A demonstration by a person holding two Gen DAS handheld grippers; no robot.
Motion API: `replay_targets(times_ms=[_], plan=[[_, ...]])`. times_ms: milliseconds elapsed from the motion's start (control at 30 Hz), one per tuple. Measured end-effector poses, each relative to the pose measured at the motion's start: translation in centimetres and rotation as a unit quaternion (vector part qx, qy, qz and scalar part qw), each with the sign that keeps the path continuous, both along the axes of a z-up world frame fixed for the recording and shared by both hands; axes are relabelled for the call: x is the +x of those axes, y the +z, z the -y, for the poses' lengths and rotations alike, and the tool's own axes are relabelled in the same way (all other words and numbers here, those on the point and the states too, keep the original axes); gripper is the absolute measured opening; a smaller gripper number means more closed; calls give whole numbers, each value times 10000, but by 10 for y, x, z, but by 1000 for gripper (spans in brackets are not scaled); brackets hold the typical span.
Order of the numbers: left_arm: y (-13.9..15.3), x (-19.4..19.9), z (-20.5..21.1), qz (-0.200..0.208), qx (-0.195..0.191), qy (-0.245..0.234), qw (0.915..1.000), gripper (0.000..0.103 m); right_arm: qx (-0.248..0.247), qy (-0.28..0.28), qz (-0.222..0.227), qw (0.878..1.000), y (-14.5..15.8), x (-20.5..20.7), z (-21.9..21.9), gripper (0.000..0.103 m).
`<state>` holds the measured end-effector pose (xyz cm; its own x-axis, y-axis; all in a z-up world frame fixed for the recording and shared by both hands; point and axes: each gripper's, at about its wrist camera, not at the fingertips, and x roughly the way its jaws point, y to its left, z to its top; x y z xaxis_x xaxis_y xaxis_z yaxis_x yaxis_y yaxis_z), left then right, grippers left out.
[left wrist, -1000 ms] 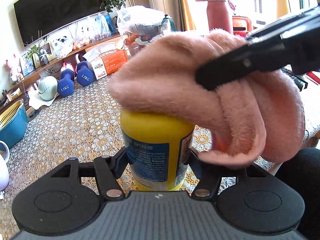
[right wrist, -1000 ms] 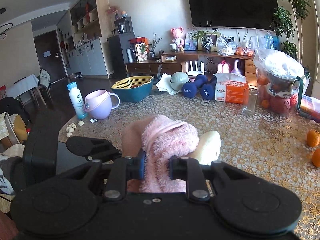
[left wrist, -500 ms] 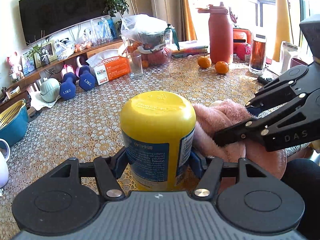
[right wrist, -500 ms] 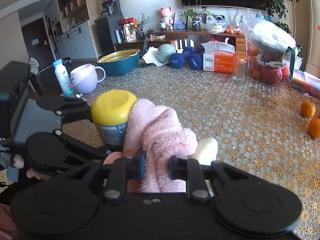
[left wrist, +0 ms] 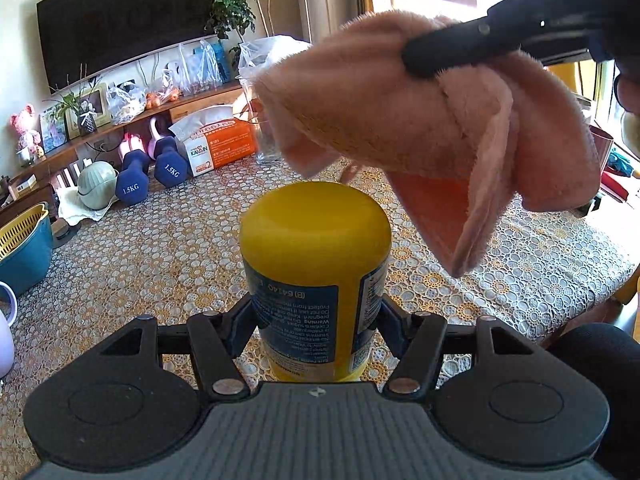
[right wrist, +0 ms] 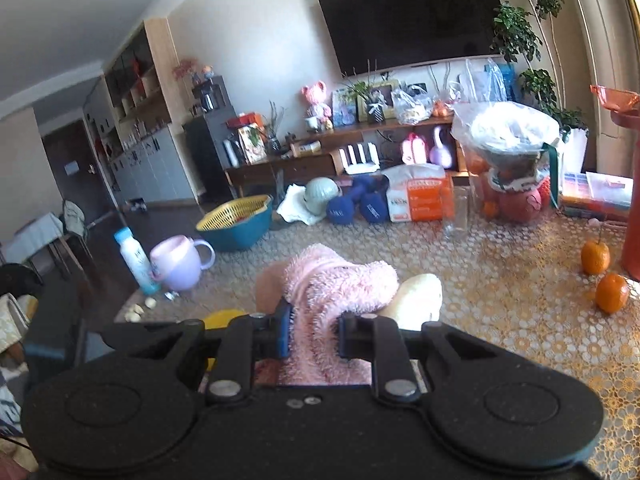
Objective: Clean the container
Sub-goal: 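Wipe the canister's blue label side with the towel in the right tool, then lower the canister onto the table with the left tool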
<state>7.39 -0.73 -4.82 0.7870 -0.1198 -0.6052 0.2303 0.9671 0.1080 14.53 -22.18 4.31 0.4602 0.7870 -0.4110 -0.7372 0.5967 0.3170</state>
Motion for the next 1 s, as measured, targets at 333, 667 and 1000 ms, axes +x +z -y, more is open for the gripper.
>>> replay_targets(times_ms=[333,667,1000], plan=[[0,3,-1,-23,-66,18,10000,63,-598,372,186,9973,-16,-7,-49,20],[-8,21,-20,-98,-320,219,9992,63,-970,39,-45,9953,-42,30,-64,20],[-10,39,-44,153,-479,432,9978,63,-1616,-233,-91,9865,-70,61,-76,19]])
